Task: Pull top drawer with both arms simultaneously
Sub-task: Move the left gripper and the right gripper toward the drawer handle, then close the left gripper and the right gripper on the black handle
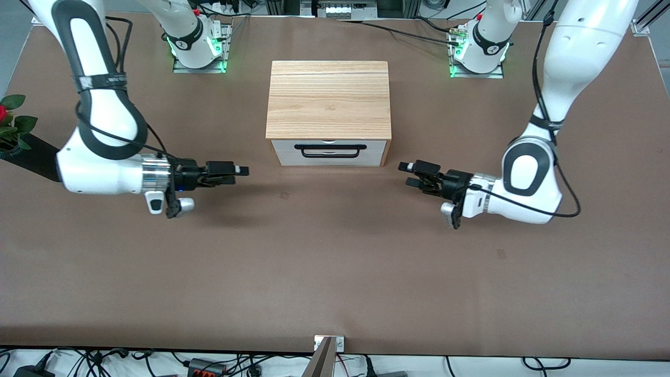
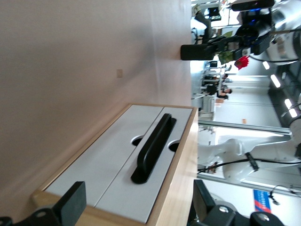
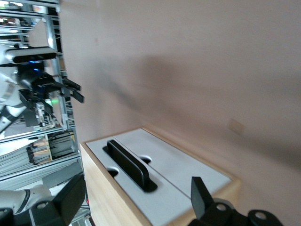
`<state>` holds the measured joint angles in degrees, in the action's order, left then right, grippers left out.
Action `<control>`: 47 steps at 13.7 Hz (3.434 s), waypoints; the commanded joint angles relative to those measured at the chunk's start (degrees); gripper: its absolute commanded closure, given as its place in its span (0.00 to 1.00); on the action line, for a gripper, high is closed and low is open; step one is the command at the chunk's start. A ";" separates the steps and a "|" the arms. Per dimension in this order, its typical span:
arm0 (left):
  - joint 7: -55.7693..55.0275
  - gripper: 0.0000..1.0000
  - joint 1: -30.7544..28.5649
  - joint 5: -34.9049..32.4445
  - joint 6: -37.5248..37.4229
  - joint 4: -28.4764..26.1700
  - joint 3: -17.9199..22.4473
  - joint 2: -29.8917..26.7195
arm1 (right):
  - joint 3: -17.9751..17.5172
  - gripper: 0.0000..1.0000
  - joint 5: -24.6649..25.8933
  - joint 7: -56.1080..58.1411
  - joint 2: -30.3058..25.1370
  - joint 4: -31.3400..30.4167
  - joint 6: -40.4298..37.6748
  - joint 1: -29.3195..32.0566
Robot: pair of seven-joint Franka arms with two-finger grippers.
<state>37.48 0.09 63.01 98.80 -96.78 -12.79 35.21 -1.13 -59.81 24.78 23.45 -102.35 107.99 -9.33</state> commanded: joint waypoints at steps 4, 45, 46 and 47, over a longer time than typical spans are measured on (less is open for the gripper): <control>1.01 0.00 3.69 6.07 -0.36 -0.16 -0.04 3.28 | 0.17 0.00 -29.26 23.62 6.60 -7.15 1.00 -3.58; 10.94 0.81 11.43 28.93 -0.01 -12.99 -0.04 5.13 | 0.26 0.91 -40.21 36.65 9.60 -15.07 -3.40 -12.56; 10.86 0.81 11.43 29.02 -0.01 -12.90 -0.04 5.22 | 0.26 0.92 -40.21 36.65 9.60 -15.07 -3.40 -12.56; 10.86 0.81 11.52 29.45 -0.01 -12.82 0.05 5.22 | 0.26 0.93 -40.21 36.74 9.69 -14.98 -3.40 -12.38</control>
<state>48.80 10.62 90.54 100.00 -108.83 -12.65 41.38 -1.25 -100.74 61.77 34.59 -115.83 103.77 -21.37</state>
